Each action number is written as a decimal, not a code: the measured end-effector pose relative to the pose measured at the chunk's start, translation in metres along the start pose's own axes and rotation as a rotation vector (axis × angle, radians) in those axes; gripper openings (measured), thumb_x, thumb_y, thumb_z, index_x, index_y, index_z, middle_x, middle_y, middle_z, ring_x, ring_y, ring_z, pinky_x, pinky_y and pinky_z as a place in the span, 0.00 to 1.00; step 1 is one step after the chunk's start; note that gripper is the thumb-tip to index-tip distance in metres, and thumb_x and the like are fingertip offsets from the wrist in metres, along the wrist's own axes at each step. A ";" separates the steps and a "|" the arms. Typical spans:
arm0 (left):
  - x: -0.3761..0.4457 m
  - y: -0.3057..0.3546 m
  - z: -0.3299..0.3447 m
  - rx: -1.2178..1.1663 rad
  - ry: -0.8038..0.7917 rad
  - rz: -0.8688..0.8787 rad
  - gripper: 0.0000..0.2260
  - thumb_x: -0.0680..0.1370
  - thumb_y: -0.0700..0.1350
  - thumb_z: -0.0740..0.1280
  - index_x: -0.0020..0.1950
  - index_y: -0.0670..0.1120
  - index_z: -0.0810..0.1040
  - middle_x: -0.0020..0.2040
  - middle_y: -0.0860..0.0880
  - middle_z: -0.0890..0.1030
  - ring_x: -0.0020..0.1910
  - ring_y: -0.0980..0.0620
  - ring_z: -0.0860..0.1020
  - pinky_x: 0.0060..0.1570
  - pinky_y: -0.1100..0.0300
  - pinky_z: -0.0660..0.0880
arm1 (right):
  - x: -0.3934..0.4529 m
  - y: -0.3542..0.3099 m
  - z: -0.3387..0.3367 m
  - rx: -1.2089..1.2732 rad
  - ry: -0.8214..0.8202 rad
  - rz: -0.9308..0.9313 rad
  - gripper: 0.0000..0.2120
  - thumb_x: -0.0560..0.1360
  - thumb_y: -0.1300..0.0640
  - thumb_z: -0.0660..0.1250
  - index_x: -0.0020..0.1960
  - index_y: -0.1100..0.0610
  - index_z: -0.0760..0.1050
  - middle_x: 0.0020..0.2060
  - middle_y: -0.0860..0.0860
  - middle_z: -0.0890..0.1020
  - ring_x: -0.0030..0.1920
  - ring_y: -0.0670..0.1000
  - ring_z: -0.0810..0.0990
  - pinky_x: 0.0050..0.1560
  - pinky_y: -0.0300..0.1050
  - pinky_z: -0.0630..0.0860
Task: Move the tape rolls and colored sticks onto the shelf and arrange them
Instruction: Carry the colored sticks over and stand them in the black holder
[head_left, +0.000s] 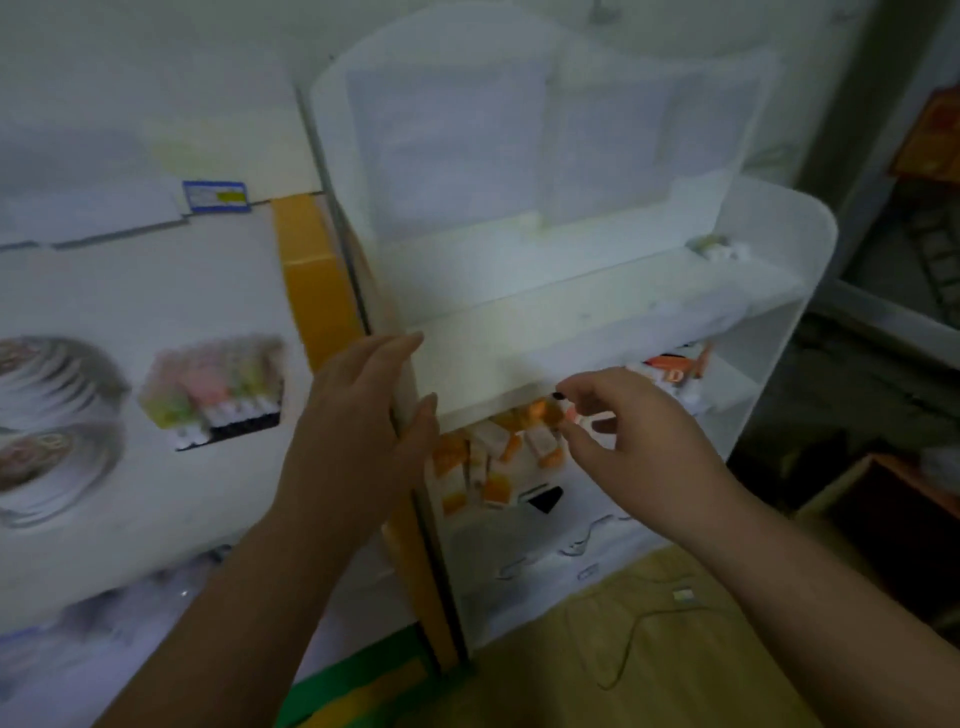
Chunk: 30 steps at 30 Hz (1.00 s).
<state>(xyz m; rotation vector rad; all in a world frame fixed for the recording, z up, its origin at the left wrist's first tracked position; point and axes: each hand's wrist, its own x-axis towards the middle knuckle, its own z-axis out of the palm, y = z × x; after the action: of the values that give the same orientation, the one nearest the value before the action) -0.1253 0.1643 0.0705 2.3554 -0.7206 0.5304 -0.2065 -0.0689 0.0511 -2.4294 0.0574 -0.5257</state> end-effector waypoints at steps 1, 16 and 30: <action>0.000 0.014 0.010 -0.009 -0.024 -0.002 0.25 0.77 0.47 0.70 0.73 0.51 0.69 0.68 0.49 0.71 0.65 0.47 0.70 0.64 0.51 0.70 | -0.005 0.011 -0.012 -0.018 -0.006 0.005 0.13 0.76 0.57 0.70 0.61 0.53 0.78 0.52 0.46 0.79 0.52 0.44 0.78 0.56 0.47 0.78; 0.069 0.123 0.155 -0.067 -0.312 0.053 0.23 0.79 0.52 0.67 0.73 0.56 0.69 0.70 0.53 0.70 0.67 0.52 0.67 0.61 0.60 0.62 | -0.030 0.135 -0.104 -0.123 0.071 0.191 0.16 0.78 0.52 0.68 0.65 0.48 0.75 0.58 0.42 0.76 0.57 0.41 0.73 0.57 0.35 0.70; 0.231 0.128 0.277 -0.154 -0.237 0.127 0.23 0.78 0.54 0.66 0.73 0.54 0.69 0.71 0.54 0.70 0.69 0.52 0.68 0.64 0.61 0.63 | 0.116 0.218 -0.143 -0.321 0.064 0.250 0.16 0.78 0.51 0.66 0.65 0.43 0.74 0.58 0.36 0.72 0.57 0.37 0.71 0.55 0.29 0.67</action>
<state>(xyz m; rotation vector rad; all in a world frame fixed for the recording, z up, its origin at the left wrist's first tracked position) 0.0283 -0.1852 0.0447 2.2597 -0.9878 0.2394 -0.1355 -0.3449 0.0627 -2.6611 0.5006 -0.5108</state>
